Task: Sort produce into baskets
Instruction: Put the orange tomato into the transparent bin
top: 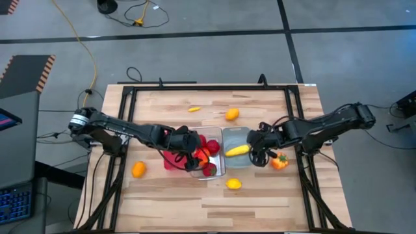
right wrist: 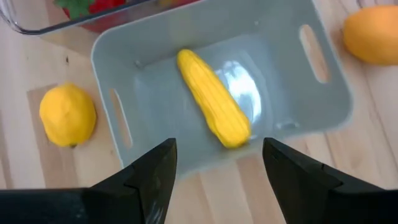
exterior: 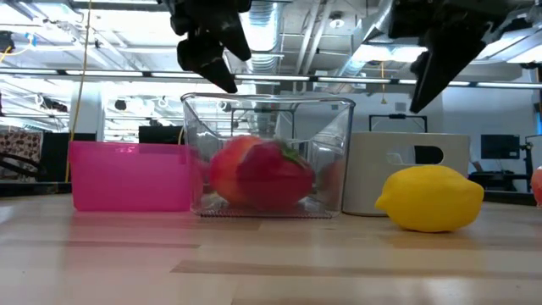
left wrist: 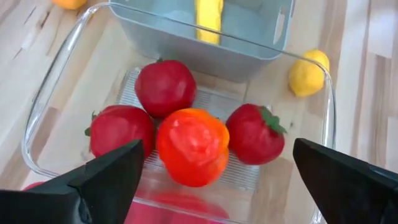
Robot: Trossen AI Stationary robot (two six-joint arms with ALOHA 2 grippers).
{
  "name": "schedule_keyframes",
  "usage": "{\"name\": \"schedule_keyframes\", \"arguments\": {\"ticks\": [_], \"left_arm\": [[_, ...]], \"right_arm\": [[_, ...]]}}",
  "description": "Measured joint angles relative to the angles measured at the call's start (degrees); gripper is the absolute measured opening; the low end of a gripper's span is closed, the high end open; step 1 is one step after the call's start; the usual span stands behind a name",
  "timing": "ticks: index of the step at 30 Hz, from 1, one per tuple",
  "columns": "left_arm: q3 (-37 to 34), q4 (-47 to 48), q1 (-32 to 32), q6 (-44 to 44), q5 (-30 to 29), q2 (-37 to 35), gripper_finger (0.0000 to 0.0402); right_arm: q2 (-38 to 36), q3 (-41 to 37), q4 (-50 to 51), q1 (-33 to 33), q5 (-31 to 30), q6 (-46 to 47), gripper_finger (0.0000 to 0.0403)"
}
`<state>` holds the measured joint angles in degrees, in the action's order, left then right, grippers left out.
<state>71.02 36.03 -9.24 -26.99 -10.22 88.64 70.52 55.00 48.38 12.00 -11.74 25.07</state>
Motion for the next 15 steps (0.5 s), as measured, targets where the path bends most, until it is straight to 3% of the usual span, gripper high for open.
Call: {"name": "schedule_keyframes", "arguments": {"ticks": [8,15], "left_arm": [[0.0,0.0,2.5,0.0,-0.2,0.0,0.0394],[0.0,0.0,3.8,1.6,-0.3,0.0,0.0394]], "right_arm": [[-6.9,0.0,6.4,0.0,0.0,2.5,0.0266],[-8.8,0.0,8.2,0.0,0.1,6.4,0.0266]]}}
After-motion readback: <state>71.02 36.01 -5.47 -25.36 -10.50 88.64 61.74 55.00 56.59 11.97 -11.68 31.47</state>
